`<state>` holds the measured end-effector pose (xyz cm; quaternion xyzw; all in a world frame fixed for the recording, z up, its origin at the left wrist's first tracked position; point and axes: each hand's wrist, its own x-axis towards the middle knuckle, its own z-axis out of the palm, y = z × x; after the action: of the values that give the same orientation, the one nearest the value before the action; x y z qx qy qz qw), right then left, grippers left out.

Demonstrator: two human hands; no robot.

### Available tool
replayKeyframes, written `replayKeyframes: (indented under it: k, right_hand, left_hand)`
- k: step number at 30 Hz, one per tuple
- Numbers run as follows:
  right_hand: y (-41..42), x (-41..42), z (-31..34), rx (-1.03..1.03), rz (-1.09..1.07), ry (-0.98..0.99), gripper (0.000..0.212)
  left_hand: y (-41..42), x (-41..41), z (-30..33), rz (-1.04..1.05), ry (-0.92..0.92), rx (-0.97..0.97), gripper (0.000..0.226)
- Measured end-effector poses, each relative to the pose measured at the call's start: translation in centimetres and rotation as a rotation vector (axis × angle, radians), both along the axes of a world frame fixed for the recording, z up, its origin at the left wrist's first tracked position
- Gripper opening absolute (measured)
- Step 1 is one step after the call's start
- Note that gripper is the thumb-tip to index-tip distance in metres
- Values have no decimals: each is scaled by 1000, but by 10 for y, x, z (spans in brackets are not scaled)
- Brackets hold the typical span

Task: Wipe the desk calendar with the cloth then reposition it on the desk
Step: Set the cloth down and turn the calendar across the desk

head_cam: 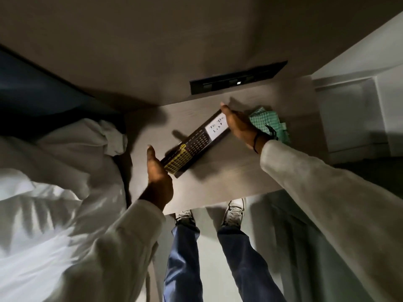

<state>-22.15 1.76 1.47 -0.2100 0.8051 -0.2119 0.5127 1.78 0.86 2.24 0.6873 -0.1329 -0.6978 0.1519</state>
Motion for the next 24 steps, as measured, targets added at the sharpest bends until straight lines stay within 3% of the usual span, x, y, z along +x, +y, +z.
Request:
replayKeyframes:
  k: [3, 5, 9, 12, 24]
  right_hand:
    - [19, -7, -6, 29, -105, 11, 70]
    - [29, -8, -11, 45, -169, 11, 75]
    - [33, -2, -16, 45, -246, 35, 64]
    - [30, 2, -16, 26, -266, 20, 74]
    - [18, 4, -14, 26, -373, -18, 71]
  left_hand:
    - [-19, -3, 4, -54, -67, -53, 76]
    - [-25, -3, 3, -22, -69, -51, 85]
    - [-30, -6, 4, -83, -44, -14, 89]
    - [-39, -9, 10, -137, -80, -22, 90]
    - [-73, -12, 6, -39, 23, -86, 86]
